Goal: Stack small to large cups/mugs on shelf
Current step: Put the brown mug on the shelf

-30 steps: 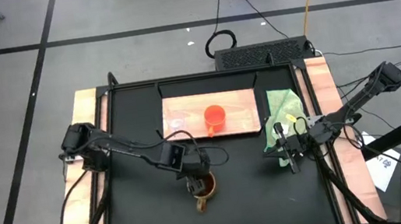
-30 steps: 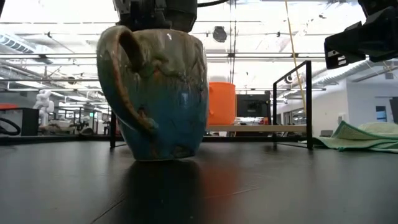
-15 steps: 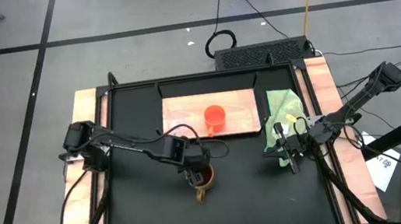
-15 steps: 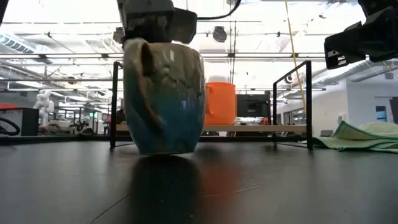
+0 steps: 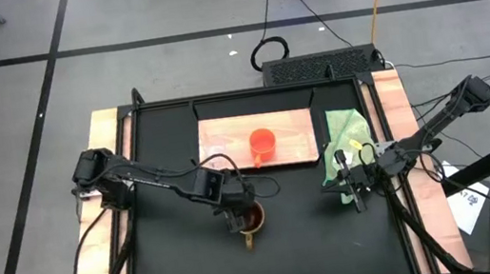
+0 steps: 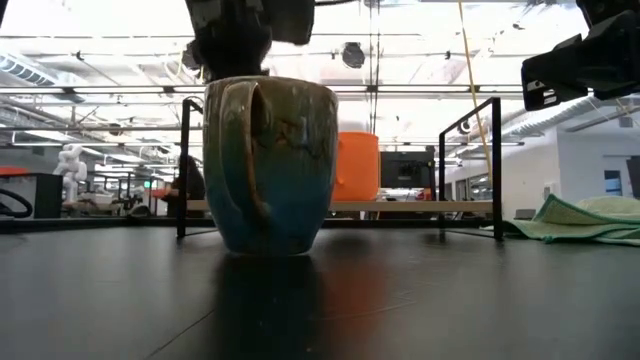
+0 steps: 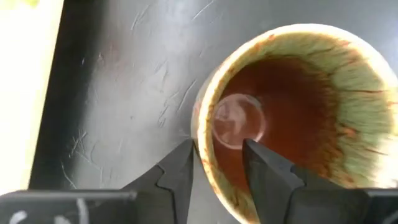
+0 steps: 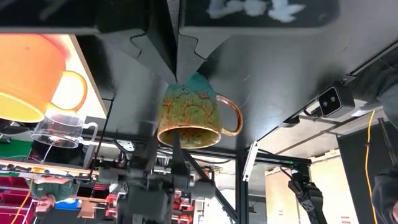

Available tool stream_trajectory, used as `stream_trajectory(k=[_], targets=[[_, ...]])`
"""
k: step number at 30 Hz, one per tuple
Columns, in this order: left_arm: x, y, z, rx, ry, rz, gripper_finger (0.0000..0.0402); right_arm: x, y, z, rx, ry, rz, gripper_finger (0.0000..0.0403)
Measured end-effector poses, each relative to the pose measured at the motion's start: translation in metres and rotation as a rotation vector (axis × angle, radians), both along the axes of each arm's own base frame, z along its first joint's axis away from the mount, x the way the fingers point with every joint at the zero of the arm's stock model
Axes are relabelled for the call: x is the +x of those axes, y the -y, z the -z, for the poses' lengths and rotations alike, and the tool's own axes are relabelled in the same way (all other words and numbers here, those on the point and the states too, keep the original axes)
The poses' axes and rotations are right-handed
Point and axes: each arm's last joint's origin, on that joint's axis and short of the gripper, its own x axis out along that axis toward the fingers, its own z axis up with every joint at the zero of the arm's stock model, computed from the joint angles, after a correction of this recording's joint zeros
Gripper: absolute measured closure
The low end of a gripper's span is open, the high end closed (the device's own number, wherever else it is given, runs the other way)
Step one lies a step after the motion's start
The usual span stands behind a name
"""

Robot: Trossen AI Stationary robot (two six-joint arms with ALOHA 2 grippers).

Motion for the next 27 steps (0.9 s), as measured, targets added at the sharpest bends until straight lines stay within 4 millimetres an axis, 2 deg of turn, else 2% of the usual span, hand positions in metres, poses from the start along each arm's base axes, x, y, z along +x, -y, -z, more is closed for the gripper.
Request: stream_trajectory(k=[8,20,27], targets=[[-0.004,-0.005,-0.019,0.0,0.074,0.033,0.0243,0.0,0.0,0.0,0.003,0.0,0.0,0.0403],[-0.003,-0.013,-0.018,0.025,0.074,0.064,0.024,0.0,0.0,0.0,0.003,-0.001,0.0,0.0403],[0.001,-0.029,-0.019,-0.012,0.083,0.082,0.024,0.0,0.0,0.0,0.003,-0.001,0.0,0.0403]])
